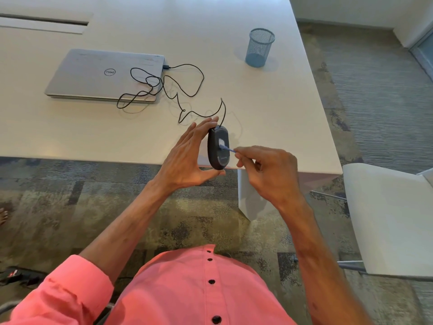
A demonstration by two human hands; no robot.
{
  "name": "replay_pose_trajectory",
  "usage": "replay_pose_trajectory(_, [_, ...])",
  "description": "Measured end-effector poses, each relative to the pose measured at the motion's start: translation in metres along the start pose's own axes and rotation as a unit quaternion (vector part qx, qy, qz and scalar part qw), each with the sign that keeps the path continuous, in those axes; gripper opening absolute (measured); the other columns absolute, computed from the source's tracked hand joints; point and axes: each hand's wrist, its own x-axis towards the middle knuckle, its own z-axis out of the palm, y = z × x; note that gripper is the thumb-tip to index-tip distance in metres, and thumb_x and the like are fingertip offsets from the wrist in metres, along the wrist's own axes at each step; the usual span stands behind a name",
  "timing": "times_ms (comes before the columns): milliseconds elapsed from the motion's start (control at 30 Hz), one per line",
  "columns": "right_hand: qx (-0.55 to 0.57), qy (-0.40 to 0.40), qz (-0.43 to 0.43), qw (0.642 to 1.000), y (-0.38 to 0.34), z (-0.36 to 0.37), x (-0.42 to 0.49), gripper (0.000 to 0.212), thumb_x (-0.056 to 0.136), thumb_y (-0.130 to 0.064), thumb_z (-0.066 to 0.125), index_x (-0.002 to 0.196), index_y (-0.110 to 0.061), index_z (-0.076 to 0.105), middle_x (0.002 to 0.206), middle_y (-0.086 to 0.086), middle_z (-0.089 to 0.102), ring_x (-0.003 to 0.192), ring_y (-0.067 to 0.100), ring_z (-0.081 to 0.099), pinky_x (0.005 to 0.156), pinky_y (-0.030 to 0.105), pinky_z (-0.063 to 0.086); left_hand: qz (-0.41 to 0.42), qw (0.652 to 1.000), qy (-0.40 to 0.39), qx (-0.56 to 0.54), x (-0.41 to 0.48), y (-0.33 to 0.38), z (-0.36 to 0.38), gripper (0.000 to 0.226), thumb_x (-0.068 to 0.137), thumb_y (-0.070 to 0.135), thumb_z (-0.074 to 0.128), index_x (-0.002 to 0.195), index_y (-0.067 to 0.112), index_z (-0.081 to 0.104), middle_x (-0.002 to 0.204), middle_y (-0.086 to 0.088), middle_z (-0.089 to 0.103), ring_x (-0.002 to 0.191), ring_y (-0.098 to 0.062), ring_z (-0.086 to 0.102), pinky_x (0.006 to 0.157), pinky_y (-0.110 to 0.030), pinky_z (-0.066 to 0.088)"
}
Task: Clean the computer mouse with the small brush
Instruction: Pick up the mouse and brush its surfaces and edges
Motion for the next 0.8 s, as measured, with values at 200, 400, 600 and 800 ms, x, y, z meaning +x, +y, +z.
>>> replay_pose_trajectory(200, [0.018, -0.026, 0.03, 0.999, 0.012, -0.019, -0.001, 0.015, 0.104, -0.034, 0.075, 0.093, -0.036, 0.085, 0.067, -0.028, 0.071, 0.056, -0.01, 0.057, 0.058, 0.019, 0.036, 0.0, 1.0, -0.009, -0.009, -0.006, -0.002, 0.001, 0.129, 0.078, 0.054, 0.104, 0.174, 0.009, 0.03, 0.187, 0.0, 0.031, 0.174, -0.017, 0.031, 0.144, -0.054, 0.018])
replay_pose_trajectory(400, [0.047, 0.018, 0.111, 0.993, 0.0, -0.004, 0.004, 0.015, 0.106, -0.039, 0.071, 0.105, -0.037, 0.085, 0.076, -0.028, 0.074, 0.055, -0.006, 0.055, 0.059, 0.022, 0.038, 0.007, 1.0, -0.004, -0.017, -0.004, 0.004, 0.0, 0.128, 0.079, 0.051, 0.104, 0.174, 0.007, 0.031, 0.187, 0.0, 0.032, 0.174, -0.017, 0.031, 0.145, -0.05, 0.017])
replay_pose_trajectory(600, [0.134, -0.049, 0.055, 0.988, -0.012, -0.001, -0.002, 0.013, 0.104, -0.032, 0.076, 0.096, -0.033, 0.086, 0.072, -0.022, 0.077, 0.054, 0.002, 0.059, 0.059, 0.022, 0.042, 0.001, 1.0, -0.003, -0.023, -0.004, -0.002, -0.001, 0.122, 0.083, 0.055, 0.098, 0.174, 0.008, 0.031, 0.186, -0.001, 0.033, 0.173, -0.017, 0.033, 0.145, -0.051, 0.017])
replay_pose_trajectory(800, [0.092, 0.044, 0.106, 0.989, -0.001, -0.009, 0.003, 0.015, 0.106, -0.037, 0.071, 0.106, -0.035, 0.086, 0.079, -0.023, 0.079, 0.056, -0.001, 0.058, 0.056, 0.018, 0.037, 0.003, 1.0, -0.005, -0.015, -0.003, -0.002, 0.002, 0.128, 0.08, 0.055, 0.102, 0.174, 0.007, 0.03, 0.186, -0.003, 0.033, 0.173, -0.02, 0.034, 0.145, -0.053, 0.017])
